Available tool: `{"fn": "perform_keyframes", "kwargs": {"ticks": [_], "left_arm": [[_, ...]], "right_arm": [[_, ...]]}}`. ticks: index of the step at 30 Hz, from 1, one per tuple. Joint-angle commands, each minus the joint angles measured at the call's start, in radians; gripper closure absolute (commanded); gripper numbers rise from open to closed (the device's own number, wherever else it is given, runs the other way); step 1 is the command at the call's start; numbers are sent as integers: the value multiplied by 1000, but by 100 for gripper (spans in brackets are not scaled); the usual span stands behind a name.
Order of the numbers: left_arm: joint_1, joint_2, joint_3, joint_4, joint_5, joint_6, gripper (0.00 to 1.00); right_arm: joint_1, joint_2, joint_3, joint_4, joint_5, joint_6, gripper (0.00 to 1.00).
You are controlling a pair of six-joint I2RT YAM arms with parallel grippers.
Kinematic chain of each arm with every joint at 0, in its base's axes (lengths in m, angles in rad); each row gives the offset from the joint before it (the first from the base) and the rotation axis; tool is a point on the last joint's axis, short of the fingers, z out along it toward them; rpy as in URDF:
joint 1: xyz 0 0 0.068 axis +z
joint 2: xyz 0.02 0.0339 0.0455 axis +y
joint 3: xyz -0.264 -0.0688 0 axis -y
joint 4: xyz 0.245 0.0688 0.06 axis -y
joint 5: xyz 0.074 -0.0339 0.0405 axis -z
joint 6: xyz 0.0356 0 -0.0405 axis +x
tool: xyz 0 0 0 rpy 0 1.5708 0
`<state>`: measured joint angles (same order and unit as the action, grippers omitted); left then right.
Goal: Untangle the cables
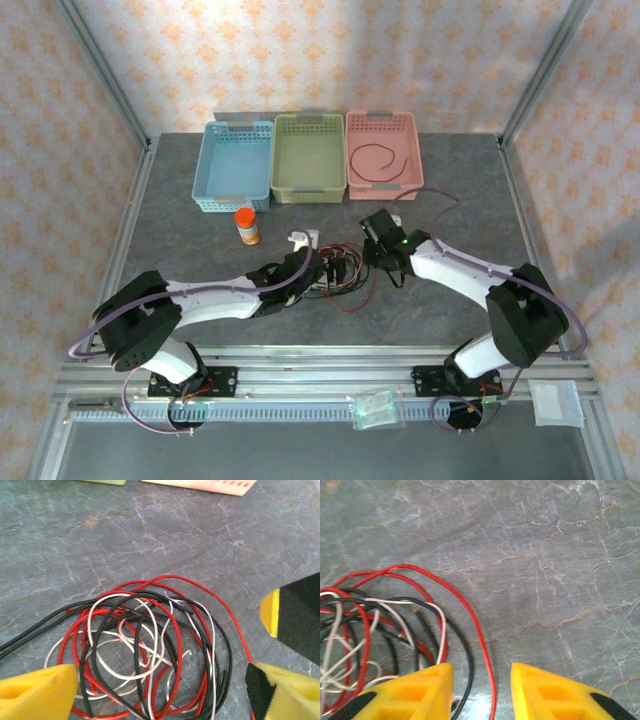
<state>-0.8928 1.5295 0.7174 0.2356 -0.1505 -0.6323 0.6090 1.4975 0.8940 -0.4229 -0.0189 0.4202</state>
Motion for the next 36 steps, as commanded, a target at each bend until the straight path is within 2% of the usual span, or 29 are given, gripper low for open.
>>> {"fn": "perform_keyframes", "kwargs": {"ticks": [1,4,14,26,32,36], "left_arm": [[-4,20,13,54,-11,-40,11],[-3,24,-12,139,19,-81,11],[27,43,-58,245,59,-153,9],[35,58,-37,168,32,-136,9],[34,93,10,86,5,-147,6],[34,110,39,19,-39,-157,1]], "right_arm": [[-9,67,18,-37,-3,-100,66],[-19,113,40,-28,-8,-129,67],[-28,208,109,-22,-12,-154,68],[-29,247,125,-45,4,-154,74],[-28,200,112,-30,-10,-148,84],[-29,133,100,-15,-41,-150,90]]}}
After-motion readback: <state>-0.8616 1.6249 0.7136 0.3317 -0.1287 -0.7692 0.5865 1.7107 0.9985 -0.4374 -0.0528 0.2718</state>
